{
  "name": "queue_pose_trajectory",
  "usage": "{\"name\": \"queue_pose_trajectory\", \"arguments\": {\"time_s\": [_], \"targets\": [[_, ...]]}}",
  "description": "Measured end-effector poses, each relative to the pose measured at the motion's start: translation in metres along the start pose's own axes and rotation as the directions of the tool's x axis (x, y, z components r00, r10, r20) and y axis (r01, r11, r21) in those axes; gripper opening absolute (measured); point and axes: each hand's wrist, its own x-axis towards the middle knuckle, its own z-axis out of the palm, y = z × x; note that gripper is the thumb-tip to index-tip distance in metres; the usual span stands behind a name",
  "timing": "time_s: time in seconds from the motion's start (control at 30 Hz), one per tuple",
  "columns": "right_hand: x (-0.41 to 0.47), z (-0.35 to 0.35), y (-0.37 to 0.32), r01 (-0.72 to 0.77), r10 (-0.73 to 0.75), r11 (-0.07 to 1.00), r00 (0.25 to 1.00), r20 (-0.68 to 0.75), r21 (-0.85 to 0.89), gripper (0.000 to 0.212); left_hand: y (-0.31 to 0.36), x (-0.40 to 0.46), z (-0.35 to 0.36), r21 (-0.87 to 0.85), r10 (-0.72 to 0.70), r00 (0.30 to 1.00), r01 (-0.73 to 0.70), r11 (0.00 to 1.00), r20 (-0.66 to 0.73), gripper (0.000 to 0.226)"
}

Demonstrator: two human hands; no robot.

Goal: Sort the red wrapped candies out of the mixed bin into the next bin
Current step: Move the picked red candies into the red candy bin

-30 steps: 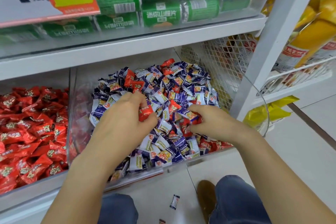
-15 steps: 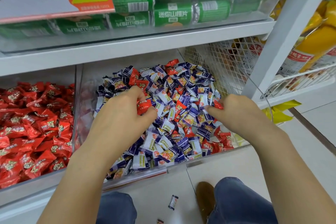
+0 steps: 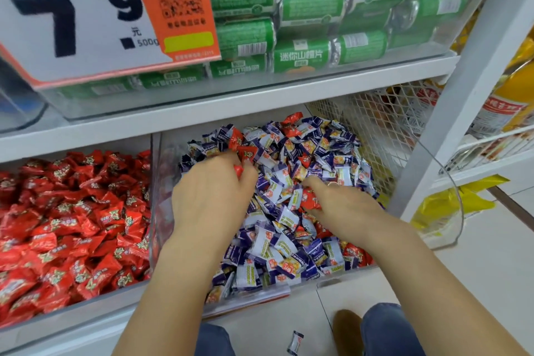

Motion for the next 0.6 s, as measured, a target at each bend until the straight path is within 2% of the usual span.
{"name": "queue_pose_trajectory", "arguments": {"time_s": [0.07, 0.1, 0.2, 0.27, 0.33, 0.43, 0.6], "targets": [[-0.001, -0.001, 0.001, -0.026, 0.028, 0.998, 0.999, -0.034, 0.052, 0.035, 0.0, 0.004, 0.003, 0.018, 0.007, 1.0, -0.007, 1.0, -0.005, 0.021], [-0.002, -0.002, 0.002, -0.038, 0.042, 0.995, 0.998, -0.047, 0.091, 0.034, 0.0, 0.004, 0.005, 0.028, 0.037, 0.999, -0.037, 0.999, 0.012, 0.028], [-0.007, -0.011, 0.005, -0.059, 0.071, 0.983, 0.995, -0.063, 0.174, 0.042, 0.003, 0.01, 0.015, 0.063, 0.136, 0.99, -0.138, 0.988, 0.035, 0.051], [-0.012, -0.018, 0.008, -0.067, 0.083, 0.983, 0.993, -0.086, 0.173, 0.049, 0.005, 0.018, 0.022, 0.068, 0.129, 0.991, -0.132, 0.989, 0.04, 0.057], [-0.016, -0.025, 0.013, -0.081, 0.098, 0.984, 0.99, -0.102, 0.161, 0.05, 0.004, 0.025, 0.029, 0.071, 0.106, 0.991, -0.112, 0.991, 0.079, 0.056], [-0.023, -0.034, 0.02, -0.077, 0.092, 0.982, 0.993, -0.077, 0.172, 0.037, 0.0, 0.03, 0.037, 0.155, 0.116, 0.981, -0.14, 0.978, 0.152, 0.046], [-0.039, -0.048, 0.028, -0.124, 0.131, 0.975, 0.991, -0.023, 0.185, 0.02, 0.0, 0.025, 0.036, 0.168, 0.167, 0.98, -0.183, 0.968, 0.109, 0.028]]}}
